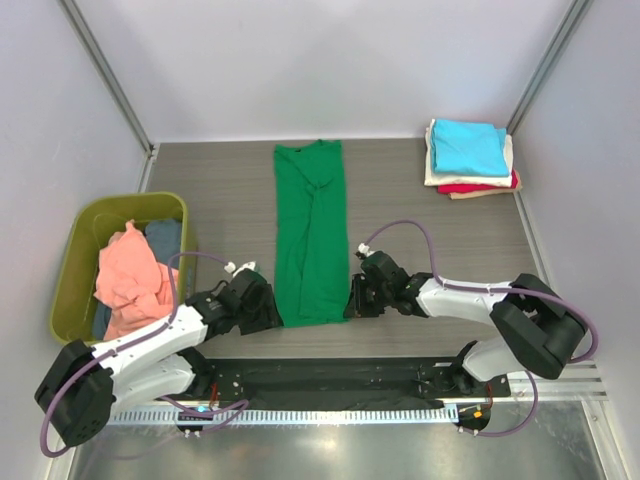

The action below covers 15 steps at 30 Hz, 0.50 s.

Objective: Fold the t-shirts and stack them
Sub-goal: Fold the tshirt

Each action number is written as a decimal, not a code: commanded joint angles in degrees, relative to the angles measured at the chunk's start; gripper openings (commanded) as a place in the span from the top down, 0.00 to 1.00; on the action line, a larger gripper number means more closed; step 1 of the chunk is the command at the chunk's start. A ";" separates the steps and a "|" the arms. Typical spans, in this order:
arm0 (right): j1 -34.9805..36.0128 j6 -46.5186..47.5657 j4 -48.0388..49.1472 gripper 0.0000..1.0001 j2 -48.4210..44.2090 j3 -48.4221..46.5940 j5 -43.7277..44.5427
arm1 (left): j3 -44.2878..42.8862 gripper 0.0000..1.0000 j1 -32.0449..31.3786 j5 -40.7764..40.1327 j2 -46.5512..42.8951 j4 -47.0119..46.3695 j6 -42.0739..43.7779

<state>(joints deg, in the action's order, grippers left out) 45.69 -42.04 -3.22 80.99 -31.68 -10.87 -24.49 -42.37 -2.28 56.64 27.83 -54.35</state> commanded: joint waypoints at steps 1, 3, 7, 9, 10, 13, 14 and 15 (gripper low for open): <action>0.36 0.47 -0.12 0.83 1.53 0.39 1.21 | 1.20 0.45 -0.34 -0.09 0.13 -4.80 -1.46; 0.27 0.38 -0.03 0.85 1.71 0.39 1.03 | 1.64 0.47 -0.35 -0.18 0.92 -6.30 -1.64; 0.27 0.21 0.06 0.89 1.63 0.66 1.03 | 2.69 0.57 -0.35 0.26 3.47 -9.28 -2.08; 0.27 -0.06 0.06 0.95 1.01 1.09 0.85 | 2.96 0.76 -0.35 1.05 4.61 -10.87 -2.17; 0.27 -0.23 -0.11 0.98 0.66 1.27 0.85 | 2.78 0.85 -0.35 1.31 4.70 -11.05 -2.17; 0.27 -2.42 -0.99 0.99 -4.24 3.02 3.04 | 0.77 1.00 -1.57 -2.62 2.60 -5.80 -1.81; 0.36 -3.74 -1.34 0.99 -5.92 3.55 3.57 | -0.89 1.00 -2.10 -4.03 1.38 -1.68 -2.08; 0.28 -4.18 -1.96 0.99 -9.59 4.34 4.45 | -1.78 1.00 -2.63 -5.35 -1.33 0.01 -2.17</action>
<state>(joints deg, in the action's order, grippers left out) 45.71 -43.92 -2.81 78.00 -29.21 -9.89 -23.33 -43.66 -3.01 59.53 21.47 -56.55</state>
